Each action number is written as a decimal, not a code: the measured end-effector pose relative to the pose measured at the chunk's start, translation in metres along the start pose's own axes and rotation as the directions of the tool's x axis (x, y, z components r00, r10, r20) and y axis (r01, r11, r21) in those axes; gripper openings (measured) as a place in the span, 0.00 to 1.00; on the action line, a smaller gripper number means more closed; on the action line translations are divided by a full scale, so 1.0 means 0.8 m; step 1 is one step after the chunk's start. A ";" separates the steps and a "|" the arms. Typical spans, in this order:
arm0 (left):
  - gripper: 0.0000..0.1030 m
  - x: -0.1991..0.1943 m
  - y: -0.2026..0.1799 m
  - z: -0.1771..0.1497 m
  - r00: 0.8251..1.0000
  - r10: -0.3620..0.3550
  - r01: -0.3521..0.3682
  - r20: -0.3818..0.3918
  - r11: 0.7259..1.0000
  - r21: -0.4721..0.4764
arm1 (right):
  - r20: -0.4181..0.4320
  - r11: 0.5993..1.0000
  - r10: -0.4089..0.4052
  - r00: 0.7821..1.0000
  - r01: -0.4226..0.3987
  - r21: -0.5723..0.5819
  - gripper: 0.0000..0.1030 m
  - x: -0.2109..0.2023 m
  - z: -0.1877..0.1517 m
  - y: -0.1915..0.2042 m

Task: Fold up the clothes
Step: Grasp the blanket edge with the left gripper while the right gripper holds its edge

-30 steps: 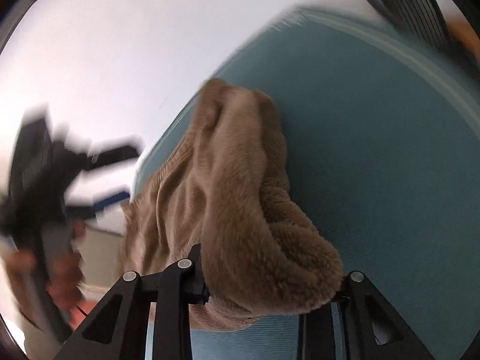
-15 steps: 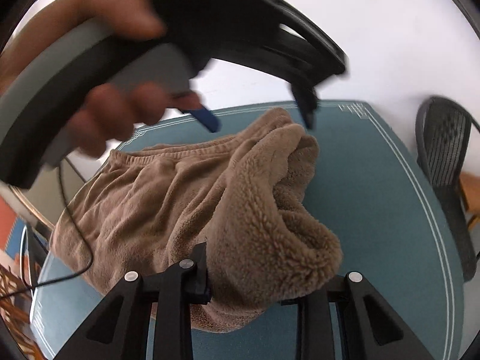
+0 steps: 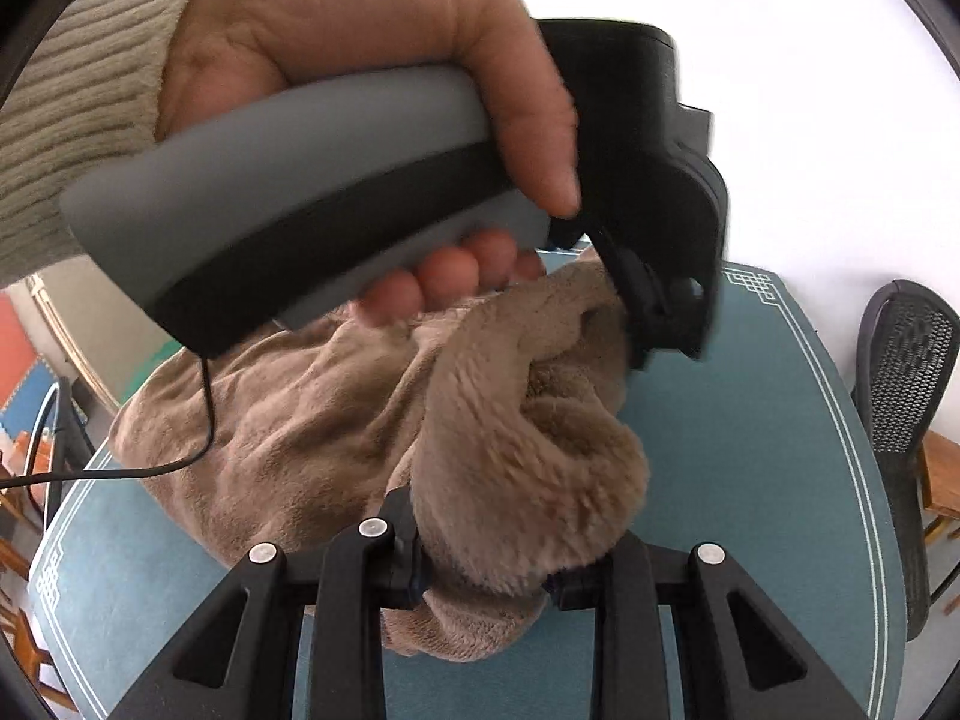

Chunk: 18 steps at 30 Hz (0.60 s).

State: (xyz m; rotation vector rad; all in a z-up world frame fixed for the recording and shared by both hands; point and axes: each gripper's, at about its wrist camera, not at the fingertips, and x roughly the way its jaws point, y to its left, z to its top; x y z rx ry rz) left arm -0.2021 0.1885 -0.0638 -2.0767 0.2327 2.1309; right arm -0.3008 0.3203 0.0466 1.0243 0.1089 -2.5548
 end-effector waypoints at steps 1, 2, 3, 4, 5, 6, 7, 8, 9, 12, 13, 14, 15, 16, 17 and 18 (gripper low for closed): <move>0.43 -0.003 0.006 -0.002 1.000 -0.015 0.015 0.008 1.000 -0.017 | 0.000 1.000 0.002 1.000 -0.002 0.001 0.28 0.001 0.000 -0.001; 0.41 -0.007 0.013 -0.005 0.999 -0.030 0.031 0.016 0.999 -0.034 | 0.000 1.000 0.004 1.000 -0.004 0.001 0.28 0.001 0.001 -0.001; 0.40 -0.011 0.020 -0.007 0.998 -0.050 0.051 0.026 0.997 -0.052 | 0.001 1.000 0.008 1.000 -0.008 0.004 0.28 0.002 0.002 -0.002; 0.39 -0.015 0.027 -0.009 0.997 -0.064 0.066 0.033 0.996 -0.066 | 0.002 1.000 0.013 1.000 -0.013 0.008 0.28 0.002 0.003 -0.002; 0.37 -0.018 0.033 -0.011 0.996 -0.079 0.082 0.040 0.994 -0.078 | 0.003 1.000 0.017 1.000 -0.017 0.011 0.28 0.003 0.004 -0.002; 0.36 -0.021 0.040 -0.013 0.995 -0.093 0.097 0.046 0.991 -0.090 | 0.004 1.000 0.020 1.000 -0.020 0.014 0.28 -0.008 0.005 -0.008; 0.35 -0.024 0.045 -0.015 0.993 -0.102 0.107 0.053 0.990 -0.095 | 0.005 1.000 0.023 1.000 -0.023 0.020 0.28 -0.018 0.006 -0.012; 0.35 -0.028 0.051 -0.018 0.992 -0.112 0.117 0.060 0.988 -0.099 | 0.005 0.999 0.028 1.000 -0.028 0.030 0.28 -0.022 0.007 -0.013; 0.35 -0.033 0.057 -0.021 0.990 -0.122 0.128 0.069 0.987 -0.100 | 0.004 0.998 0.036 0.999 -0.036 0.045 0.28 -0.026 0.010 -0.014; 0.34 -0.048 0.075 -0.030 0.984 -0.151 0.160 0.098 0.982 -0.102 | 0.013 0.996 0.051 0.999 -0.052 0.079 0.28 -0.035 0.020 -0.013; 0.34 -0.053 0.081 -0.033 0.981 -0.160 0.171 0.107 0.980 -0.103 | 0.017 0.995 0.054 0.998 -0.056 0.088 0.28 -0.037 0.025 -0.012; 0.34 -0.058 0.090 -0.037 0.978 -0.173 0.185 0.116 0.977 -0.106 | 0.023 0.994 0.057 0.998 -0.059 0.096 0.28 -0.039 0.029 -0.010; 0.34 -0.065 0.101 -0.041 0.974 -0.188 0.202 0.126 0.973 -0.110 | 0.030 0.992 0.060 0.998 -0.063 0.105 0.28 -0.041 0.033 -0.007; 0.34 -0.071 0.112 -0.044 0.970 -0.202 0.218 0.135 0.969 -0.114 | 0.036 0.992 0.061 0.997 -0.065 0.112 0.28 -0.042 0.038 -0.003; 0.34 -0.078 0.122 -0.044 0.966 -0.214 0.231 0.143 0.966 -0.116 | 0.044 0.991 0.062 0.997 -0.066 0.116 0.28 -0.044 0.043 0.004; 0.34 -0.086 0.132 -0.046 0.961 -0.228 0.246 0.154 0.962 -0.117 | 0.052 0.990 0.063 0.997 -0.069 0.120 0.28 -0.046 0.049 0.012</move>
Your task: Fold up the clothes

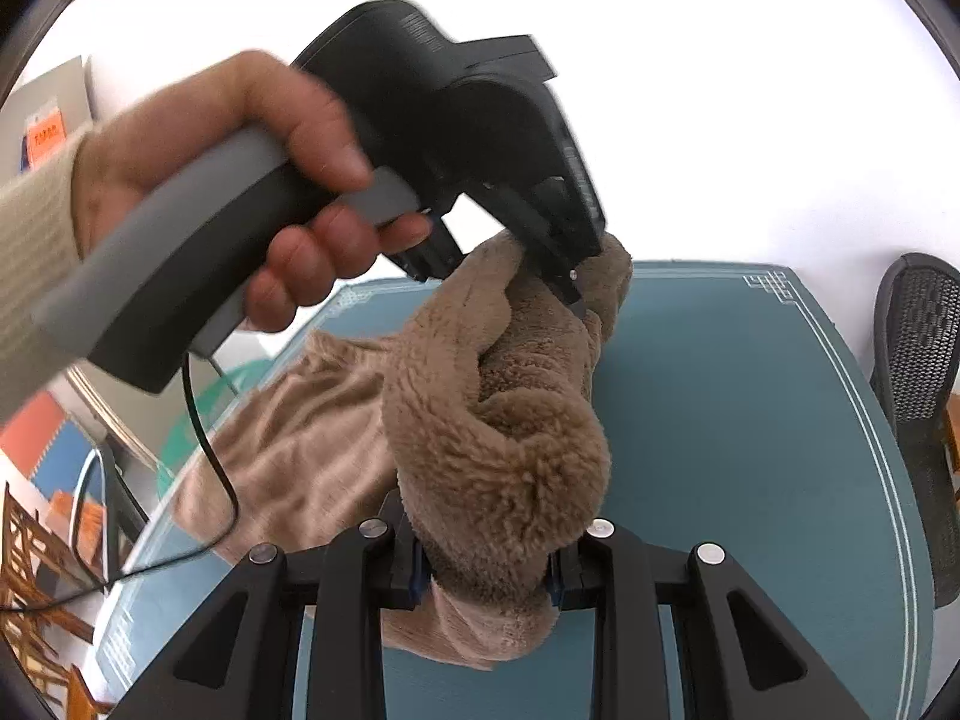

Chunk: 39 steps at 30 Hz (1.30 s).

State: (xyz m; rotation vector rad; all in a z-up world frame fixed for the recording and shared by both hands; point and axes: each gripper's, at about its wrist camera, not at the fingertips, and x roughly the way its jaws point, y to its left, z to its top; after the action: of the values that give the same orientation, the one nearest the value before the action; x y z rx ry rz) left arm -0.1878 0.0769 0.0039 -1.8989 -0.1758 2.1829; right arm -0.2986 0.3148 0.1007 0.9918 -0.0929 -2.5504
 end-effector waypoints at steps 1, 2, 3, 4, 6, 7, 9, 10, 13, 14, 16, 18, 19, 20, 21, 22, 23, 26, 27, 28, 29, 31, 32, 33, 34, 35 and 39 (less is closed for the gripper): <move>0.34 -0.011 0.007 -0.001 1.000 -0.011 0.011 0.009 1.000 -0.002 | 0.007 1.000 0.004 1.000 -0.004 0.003 0.28 0.000 0.004 0.010; 0.34 -0.022 0.014 -0.003 1.000 -0.021 0.021 0.019 1.000 -0.004 | 0.013 1.000 0.009 1.000 -0.009 0.002 0.28 0.000 0.009 0.022; 0.34 -0.035 0.026 -0.007 0.999 -0.031 0.031 0.031 1.000 -0.003 | 0.019 1.000 0.014 1.000 -0.014 -0.002 0.28 0.000 0.013 0.035; 0.34 -0.048 0.039 -0.011 0.998 -0.041 0.041 0.043 0.999 -0.003 | 0.025 1.000 0.020 0.999 -0.020 -0.006 0.28 0.000 0.017 0.049; 0.34 -0.069 0.071 -0.022 0.996 -0.066 0.067 0.064 0.998 -0.016 | 0.032 0.999 0.033 0.999 -0.032 -0.031 0.28 0.005 0.023 0.082; 0.34 -0.073 0.084 -0.024 0.995 -0.076 0.078 0.071 0.997 -0.025 | 0.034 0.998 0.039 0.999 -0.037 -0.047 0.28 0.008 0.026 0.099; 0.34 -0.079 0.118 -0.032 0.992 -0.092 0.097 0.086 0.994 -0.047 | 0.032 0.996 0.055 0.998 -0.052 -0.077 0.28 0.019 0.029 0.135; 0.34 -0.081 0.137 -0.038 0.991 -0.099 0.105 0.093 0.993 -0.061 | 0.028 0.994 0.060 0.998 -0.057 -0.093 0.28 0.026 0.029 0.151; 0.34 -0.090 0.196 -0.050 0.988 -0.117 0.129 0.106 0.985 -0.115 | 0.004 0.987 0.079 0.997 -0.077 -0.141 0.28 0.050 0.028 0.200; 0.34 -0.091 0.220 -0.057 0.986 -0.126 0.140 0.106 0.980 -0.140 | -0.007 0.984 0.085 0.996 -0.085 -0.158 0.28 0.057 0.025 0.214; 0.34 -0.088 0.261 -0.070 0.983 -0.149 0.167 0.107 0.969 -0.182 | -0.032 0.976 0.092 0.995 -0.096 -0.196 0.28 0.070 0.020 0.241; 0.34 -0.088 0.301 -0.087 0.978 -0.181 0.200 0.108 0.959 -0.201 | -0.057 0.965 0.091 0.994 -0.102 -0.240 0.28 0.084 0.012 0.267; 0.34 -0.088 0.321 -0.092 0.975 -0.195 0.214 0.108 0.955 -0.207 | -0.070 0.960 0.089 0.994 -0.104 -0.259 0.28 0.094 0.008 0.279; 0.34 -0.082 0.334 -0.096 0.971 -0.209 0.229 0.112 0.949 -0.215 | -0.087 0.954 0.083 0.993 -0.104 -0.280 0.28 0.107 0.003 0.291; 0.34 -0.075 0.347 -0.099 0.968 -0.223 0.245 0.117 0.943 -0.224 | -0.105 0.950 0.077 0.991 -0.105 -0.295 0.28 0.118 -0.002 0.300; 0.34 -0.072 0.356 -0.104 0.964 -0.235 0.258 0.124 0.938 -0.232 | -0.123 0.946 0.073 0.990 -0.108 -0.306 0.28 0.128 -0.006 0.308; 0.34 -0.069 0.364 -0.111 0.960 -0.247 0.272 0.131 0.933 -0.235 | -0.138 0.943 0.069 0.988 -0.110 -0.314 0.28 0.136 -0.009 0.313; 0.34 -0.064 0.382 -0.121 0.948 -0.276 0.307 0.160 0.924 -0.229 | -0.173 0.934 0.060 0.983 -0.117 -0.337 0.28 0.149 -0.017 0.319; 0.34 -0.068 0.386 -0.128 0.942 -0.288 0.322 0.174 0.920 -0.225 | -0.181 0.931 0.060 0.982 -0.121 -0.344 0.28 0.144 -0.017 0.314; 0.34 -0.068 0.391 -0.130 0.937 -0.297 0.334 0.186 0.917 -0.218 | -0.189 0.928 0.060 0.980 -0.125 -0.350 0.28 0.139 -0.018 0.309; 0.34 -0.066 0.395 -0.134 0.931 -0.305 0.345 0.199 0.914 -0.214 | -0.196 0.925 0.060 0.979 -0.129 -0.356 0.28 0.134 -0.019 0.303; 0.34 -0.062 0.403 -0.143 0.920 -0.323 0.368 0.223 0.907 -0.206 | -0.214 0.921 0.061 0.975 -0.138 -0.366 0.28 0.129 -0.022 0.296; 0.34 -0.054 0.408 -0.148 0.916 -0.331 0.378 0.225 0.901 -0.212 | -0.229 0.919 0.059 0.972 -0.143 -0.369 0.28 0.134 -0.026 0.295; 0.34 -0.046 0.414 -0.153 0.913 -0.340 0.388 0.225 0.895 -0.219 | -0.247 0.916 0.056 0.967 -0.148 -0.372 0.28 0.140 -0.032 0.294; 0.34 -0.038 0.417 -0.152 0.910 -0.349 0.397 0.223 0.888 -0.232 | -0.261 0.913 0.050 0.964 -0.151 -0.380 0.28 0.145 -0.038 0.292; 0.35 -0.029 0.423 -0.156 0.907 -0.357 0.407 0.222 0.879 -0.248 | -0.274 0.908 0.043 0.961 -0.152 -0.390 0.28 0.150 -0.045 0.290; 0.48 -0.014 0.435 -0.165 0.895 -0.364 0.431 0.257 0.856 -0.286 | -0.291 0.893 0.026 0.957 -0.153 -0.423 0.29 0.161 -0.062 0.284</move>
State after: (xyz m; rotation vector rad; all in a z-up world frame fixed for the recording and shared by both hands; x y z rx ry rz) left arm -0.0923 -0.2706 -0.0907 -1.6007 -0.9507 2.1334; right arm -0.2742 0.0603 0.0281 1.1102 0.4898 -2.1737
